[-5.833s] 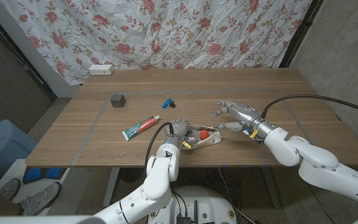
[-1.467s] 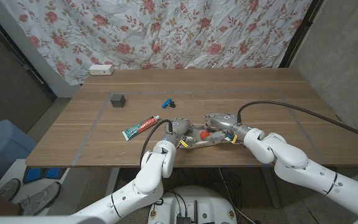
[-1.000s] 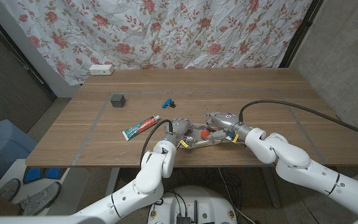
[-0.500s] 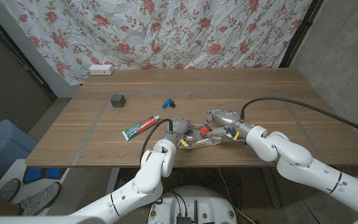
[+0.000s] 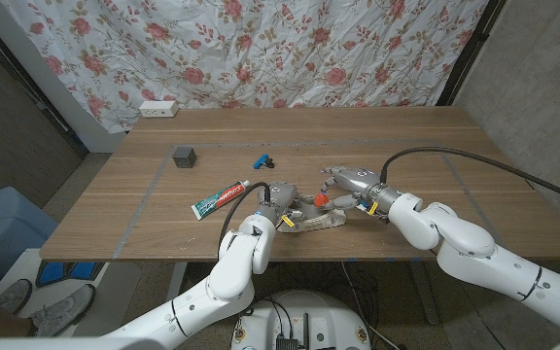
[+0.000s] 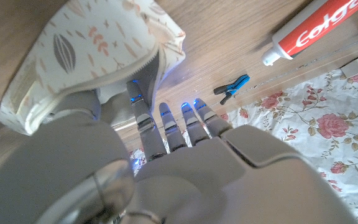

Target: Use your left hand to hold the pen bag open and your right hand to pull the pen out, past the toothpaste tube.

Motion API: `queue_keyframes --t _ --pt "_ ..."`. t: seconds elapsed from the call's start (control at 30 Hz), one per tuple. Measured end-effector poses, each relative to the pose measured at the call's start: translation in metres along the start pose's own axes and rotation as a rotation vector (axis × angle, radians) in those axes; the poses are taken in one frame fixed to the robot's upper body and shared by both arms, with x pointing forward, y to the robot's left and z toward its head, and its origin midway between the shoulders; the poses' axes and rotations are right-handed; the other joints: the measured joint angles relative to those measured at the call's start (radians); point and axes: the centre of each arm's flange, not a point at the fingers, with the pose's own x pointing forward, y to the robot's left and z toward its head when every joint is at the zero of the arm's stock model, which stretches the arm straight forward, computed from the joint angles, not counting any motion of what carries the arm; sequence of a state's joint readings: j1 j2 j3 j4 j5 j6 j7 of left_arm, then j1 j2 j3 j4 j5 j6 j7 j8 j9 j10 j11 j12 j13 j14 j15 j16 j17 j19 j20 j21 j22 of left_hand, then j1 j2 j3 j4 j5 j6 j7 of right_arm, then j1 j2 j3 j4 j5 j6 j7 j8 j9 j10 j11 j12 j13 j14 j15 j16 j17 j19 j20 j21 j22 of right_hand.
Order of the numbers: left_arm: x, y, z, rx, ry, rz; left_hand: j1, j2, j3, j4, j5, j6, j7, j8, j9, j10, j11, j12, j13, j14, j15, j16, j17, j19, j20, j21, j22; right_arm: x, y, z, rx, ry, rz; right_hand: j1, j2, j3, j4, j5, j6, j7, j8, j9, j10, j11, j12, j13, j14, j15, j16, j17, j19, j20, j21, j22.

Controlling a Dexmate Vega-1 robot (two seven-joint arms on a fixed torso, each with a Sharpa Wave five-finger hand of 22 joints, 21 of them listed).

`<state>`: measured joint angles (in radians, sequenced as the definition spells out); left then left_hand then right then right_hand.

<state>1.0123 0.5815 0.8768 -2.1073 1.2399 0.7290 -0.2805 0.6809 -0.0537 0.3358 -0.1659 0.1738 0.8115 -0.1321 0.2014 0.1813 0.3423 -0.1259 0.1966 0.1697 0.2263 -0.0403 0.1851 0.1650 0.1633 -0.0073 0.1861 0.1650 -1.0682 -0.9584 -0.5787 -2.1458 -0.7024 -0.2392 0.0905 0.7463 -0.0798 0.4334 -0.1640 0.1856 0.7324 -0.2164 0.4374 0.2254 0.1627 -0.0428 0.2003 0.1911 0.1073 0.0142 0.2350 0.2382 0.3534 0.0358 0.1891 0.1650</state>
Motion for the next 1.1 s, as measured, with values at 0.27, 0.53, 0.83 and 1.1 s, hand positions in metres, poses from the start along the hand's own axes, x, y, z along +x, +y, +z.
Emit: queue_keyframes --t 0.27,0.53,0.83,1.1 --pt "0.0 0.006 -0.002 0.008 0.001 0.01 0.022 0.014 0.012 -0.004 0.004 0.023 -0.004 0.0 -0.004 0.022 -0.012 0.0 0.0 0.021 0.002 0.0 0.0 0.013 -0.006 0.008 0.0 0.0 -0.005 -0.002 0.025 -0.003 -0.006 0.0 0.0 0.0 0.0 0.0 0.009 -0.002 0.0 0.0 0.005 0.005 0.0 0.0 0.0 0.0 0.0 0.001 0.0 0.0 0.0 0.0" --pt "-0.001 0.011 -0.005 0.009 -0.001 0.02 0.042 0.023 0.021 -0.004 0.004 0.053 0.0 0.0 -0.005 0.044 -0.016 0.0 0.0 0.038 0.001 0.0 0.0 0.03 -0.005 0.008 0.0 0.003 -0.012 -0.003 0.047 0.001 -0.018 0.0 0.0 -0.004 0.004 0.0 0.009 -0.002 0.0 0.0 0.005 0.005 0.0 0.0 0.0 0.0 0.0 0.001 0.0 0.0 0.0 0.0" --pt "-0.002 0.016 -0.011 0.004 0.0 0.033 0.06 0.029 0.025 -0.008 0.004 0.079 -0.004 0.0 -0.005 0.058 -0.022 0.008 0.0 0.051 0.003 0.0 0.0 0.045 -0.009 0.008 0.0 0.005 -0.019 -0.006 0.068 0.019 -0.032 0.0 0.0 -0.004 0.004 0.0 0.009 -0.002 0.0 0.005 0.005 0.005 0.0 0.0 0.0 0.0 0.0 0.001 0.0 0.0 0.0 0.0" --pt "-0.003 0.021 -0.016 -0.026 0.001 0.038 0.067 0.036 0.029 -0.004 0.004 0.086 0.0 0.0 -0.005 0.058 -0.022 0.008 0.0 0.055 -0.001 0.0 0.0 0.046 -0.011 0.008 0.0 0.007 -0.025 -0.009 0.096 0.031 -0.05 0.0 0.0 -0.004 0.004 0.0 0.009 -0.002 0.0 0.005 0.013 -0.002 0.0 0.0 0.004 0.004 0.006 0.001 0.0 0.0 0.0 0.0"
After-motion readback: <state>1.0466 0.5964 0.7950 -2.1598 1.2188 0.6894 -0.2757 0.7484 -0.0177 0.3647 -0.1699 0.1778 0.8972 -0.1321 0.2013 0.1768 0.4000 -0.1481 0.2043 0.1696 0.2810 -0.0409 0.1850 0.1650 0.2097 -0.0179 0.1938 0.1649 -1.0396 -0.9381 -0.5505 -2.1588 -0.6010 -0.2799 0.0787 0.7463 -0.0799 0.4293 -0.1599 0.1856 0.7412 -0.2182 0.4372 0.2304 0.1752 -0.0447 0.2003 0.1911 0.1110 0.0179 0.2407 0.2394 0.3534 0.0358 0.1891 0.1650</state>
